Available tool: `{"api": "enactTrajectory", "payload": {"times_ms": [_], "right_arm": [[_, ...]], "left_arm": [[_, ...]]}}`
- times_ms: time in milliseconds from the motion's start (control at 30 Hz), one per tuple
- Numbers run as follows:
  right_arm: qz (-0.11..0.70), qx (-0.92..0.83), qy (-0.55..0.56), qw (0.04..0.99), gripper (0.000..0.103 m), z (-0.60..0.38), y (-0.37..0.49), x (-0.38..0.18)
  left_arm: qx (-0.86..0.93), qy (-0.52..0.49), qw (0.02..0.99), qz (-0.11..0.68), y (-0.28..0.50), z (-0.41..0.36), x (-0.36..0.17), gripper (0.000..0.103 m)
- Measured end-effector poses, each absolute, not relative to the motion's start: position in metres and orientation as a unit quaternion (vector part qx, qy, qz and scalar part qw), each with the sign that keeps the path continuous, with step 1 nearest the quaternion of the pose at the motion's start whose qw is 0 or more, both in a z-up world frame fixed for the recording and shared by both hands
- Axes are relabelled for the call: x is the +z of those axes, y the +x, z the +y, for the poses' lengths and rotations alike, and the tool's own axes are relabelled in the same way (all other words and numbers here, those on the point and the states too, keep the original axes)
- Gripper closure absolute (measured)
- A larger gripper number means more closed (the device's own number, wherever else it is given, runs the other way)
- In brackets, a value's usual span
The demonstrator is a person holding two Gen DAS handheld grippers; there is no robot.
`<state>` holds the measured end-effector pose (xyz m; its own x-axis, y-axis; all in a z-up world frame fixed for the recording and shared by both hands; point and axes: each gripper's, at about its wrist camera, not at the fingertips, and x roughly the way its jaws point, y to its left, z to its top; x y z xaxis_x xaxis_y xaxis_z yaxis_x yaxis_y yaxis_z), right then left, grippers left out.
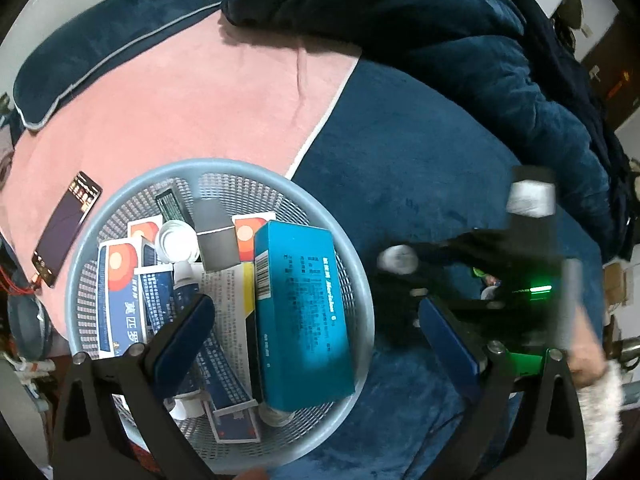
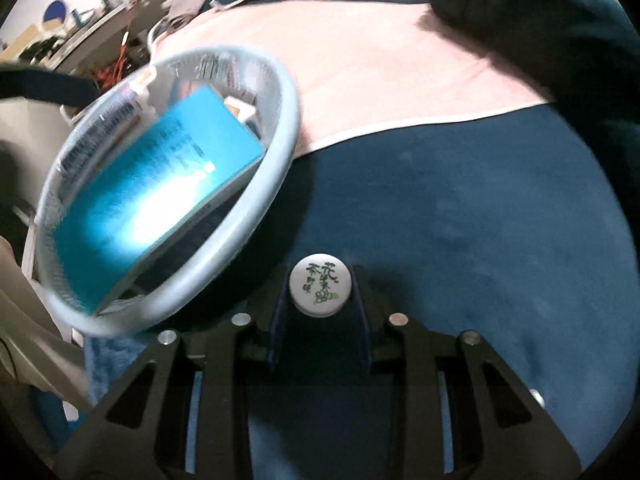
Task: Organize objects
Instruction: 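Hold the green-printed cap in the right gripper while the left gripper grasps a black cap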
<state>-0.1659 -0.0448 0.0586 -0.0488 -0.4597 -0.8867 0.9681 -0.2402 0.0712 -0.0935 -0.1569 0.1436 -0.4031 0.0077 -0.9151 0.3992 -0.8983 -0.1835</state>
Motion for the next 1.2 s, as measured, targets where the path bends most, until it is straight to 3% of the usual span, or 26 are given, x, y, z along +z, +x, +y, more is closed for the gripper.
{"api": "enactTrajectory", "payload": {"times_ms": [167, 333, 533, 667, 800, 1100, 1200], "right_arm": [[0.287, -0.708, 0.44, 0.472, 0.072, 0.002, -0.164, 0.097], [0.203, -0.768, 0.481, 0.371, 0.072, 0.084, -0.14, 0.121], [0.08, -0.809, 0.538, 0.224, 0.072, 0.176, -0.096, 0.11], [0.011, -0.814, 0.561, 0.152, 0.072, 0.221, -0.066, 0.082], [-0.021, -0.819, 0.563, 0.109, 0.072, 0.239, -0.043, 0.056], [-0.061, -0.825, 0.557, 0.073, 0.07, 0.238, -0.04, 0.034], [-0.074, -0.822, 0.56, 0.071, 0.07, 0.243, -0.036, 0.03]], "left_arm": [[-0.826, 0.538, 0.092, 0.14, -0.09, -0.121, 0.148, 0.001], [-0.822, 0.562, 0.032, 0.084, -0.083, -0.062, 0.129, 0.001], [-0.809, 0.582, -0.027, 0.077, -0.067, -0.004, 0.094, 0.001], [-0.808, 0.588, -0.033, 0.027, -0.071, 0.026, 0.067, 0.003], [-0.812, 0.582, -0.027, -0.011, -0.08, 0.033, 0.041, 0.014], [-0.84, 0.539, -0.065, 0.0, -0.099, 0.036, 0.024, 0.037], [-0.847, 0.524, -0.086, -0.004, -0.101, 0.042, 0.027, 0.062]]}}
